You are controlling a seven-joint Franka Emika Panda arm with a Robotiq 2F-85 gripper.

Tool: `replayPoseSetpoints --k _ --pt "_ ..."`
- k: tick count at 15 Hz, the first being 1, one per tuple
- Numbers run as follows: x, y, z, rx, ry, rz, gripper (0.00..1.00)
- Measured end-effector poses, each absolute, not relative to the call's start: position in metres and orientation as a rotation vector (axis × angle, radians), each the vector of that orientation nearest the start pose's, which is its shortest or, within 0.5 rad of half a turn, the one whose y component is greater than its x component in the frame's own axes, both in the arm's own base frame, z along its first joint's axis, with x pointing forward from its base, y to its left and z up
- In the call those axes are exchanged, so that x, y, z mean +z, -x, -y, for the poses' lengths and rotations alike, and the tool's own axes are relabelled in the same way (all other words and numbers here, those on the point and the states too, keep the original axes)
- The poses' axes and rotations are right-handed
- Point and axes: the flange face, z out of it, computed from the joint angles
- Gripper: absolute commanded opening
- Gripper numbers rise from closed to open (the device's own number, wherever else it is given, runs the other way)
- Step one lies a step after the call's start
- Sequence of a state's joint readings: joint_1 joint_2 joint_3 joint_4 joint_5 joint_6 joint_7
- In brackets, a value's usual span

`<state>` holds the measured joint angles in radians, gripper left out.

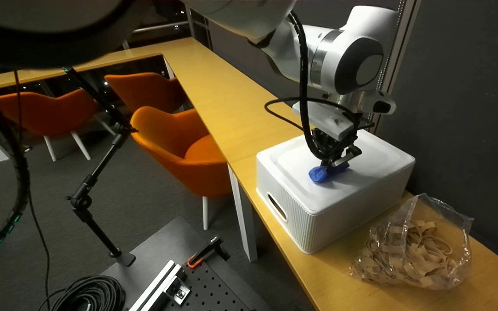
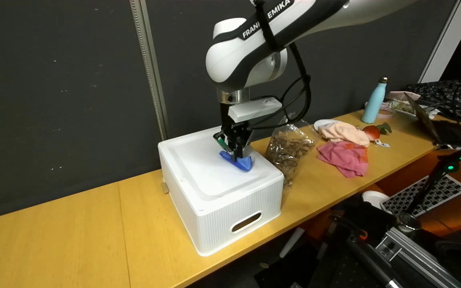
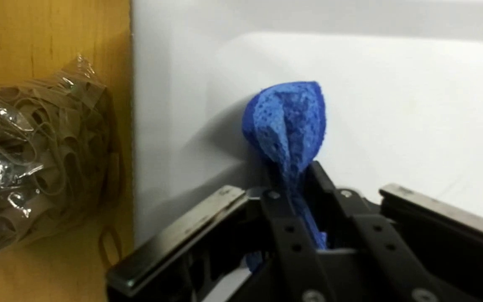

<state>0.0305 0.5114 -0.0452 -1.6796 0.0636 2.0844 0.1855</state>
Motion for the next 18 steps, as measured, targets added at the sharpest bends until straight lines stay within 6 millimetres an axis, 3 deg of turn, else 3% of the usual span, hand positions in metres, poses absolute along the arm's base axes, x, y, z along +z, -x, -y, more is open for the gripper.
replayPoseSetpoints --k 3,9,11,13,15,18 --pt "0.296 -0.662 -0.014 0.177 3.09 -0.319 0.05" --pt "0.297 -0.657 -0.108 0.185 3.069 -0.109 0.05" --pt "0.297 -0.654 -0.124 0.189 3.07 -0.087 0.05" --pt "0.297 -0.652 -0.125 0.195 3.073 -0.096 0.05" --pt "0.296 -0.647 -0.113 0.208 3.079 -0.139 0.05" --pt "0.295 -0.639 -0.071 0.216 3.088 -0.273 0.05"
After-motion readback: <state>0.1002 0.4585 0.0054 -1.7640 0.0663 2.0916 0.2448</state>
